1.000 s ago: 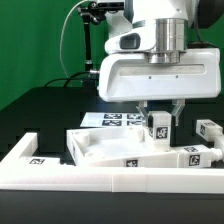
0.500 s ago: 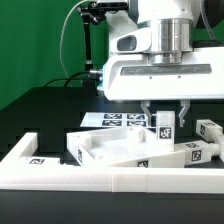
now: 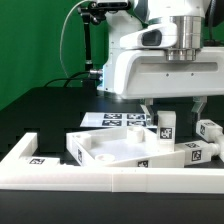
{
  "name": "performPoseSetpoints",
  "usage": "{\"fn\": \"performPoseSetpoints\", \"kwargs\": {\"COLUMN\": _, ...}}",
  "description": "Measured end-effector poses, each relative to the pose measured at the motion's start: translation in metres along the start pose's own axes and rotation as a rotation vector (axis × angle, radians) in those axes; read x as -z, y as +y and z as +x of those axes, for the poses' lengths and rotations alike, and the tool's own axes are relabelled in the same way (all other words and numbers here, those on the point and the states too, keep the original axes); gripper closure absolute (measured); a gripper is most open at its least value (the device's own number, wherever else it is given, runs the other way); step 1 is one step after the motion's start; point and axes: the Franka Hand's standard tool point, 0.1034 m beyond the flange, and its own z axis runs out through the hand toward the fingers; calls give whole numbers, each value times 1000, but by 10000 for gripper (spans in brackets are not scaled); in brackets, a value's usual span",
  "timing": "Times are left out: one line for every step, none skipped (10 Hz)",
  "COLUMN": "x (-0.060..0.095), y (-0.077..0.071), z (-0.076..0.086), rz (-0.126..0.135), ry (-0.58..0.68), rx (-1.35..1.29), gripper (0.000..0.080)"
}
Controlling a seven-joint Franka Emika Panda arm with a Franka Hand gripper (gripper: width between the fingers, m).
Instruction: Assemble one leg
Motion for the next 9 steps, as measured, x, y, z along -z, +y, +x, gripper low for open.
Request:
{"fn": "performPoseSetpoints", "kwargs": {"x": 0, "y": 0, "z": 0, "rz": 0, "ry": -1, "rx": 67, "gripper": 155}}
{"fn": "performPoseSetpoints", "kwargs": {"x": -1, "y": 1, "z": -1, "rz": -5, "ry": -5, "rx": 183, "gripper": 151}}
{"fn": "performPoseSetpoints", "kwargs": {"x": -2, "y": 3, "z": -2, "rz": -15, "ry": -12, "rx": 349, "gripper": 151}}
{"fn": "performPoseSetpoints", "kwargs": {"x": -2, "y": 3, "z": -3, "rz": -18, "ry": -18, "rx": 456, "gripper": 151}}
{"fn": "performPoseSetpoints", "kwargs": {"x": -2, "y": 3, "z": -3, "rz": -21, "ry": -26, "rx": 585, "gripper": 151}}
{"fn": "performPoseSetpoints", "kwargs": {"x": -1, "y": 3, "z": -2, "rz": -28, "ry": -32, "rx": 717, "gripper": 151}}
{"fn": "performPoseSetpoints", "kwargs": {"x": -1, "y": 3, "z": -2, "rz": -27, "ry": -38, "rx": 777, "gripper": 151}}
{"fn": "performPoseSetpoints", "kwargs": {"x": 0, "y": 4, "z": -1, "rz": -26, "ry": -49, "rx": 877, "gripper": 151}}
{"fn": "performPoseSetpoints", "kwargs": {"x": 1, "y": 5, "z": 0, "rz": -26, "ry": -49, "rx": 921, "gripper": 151}}
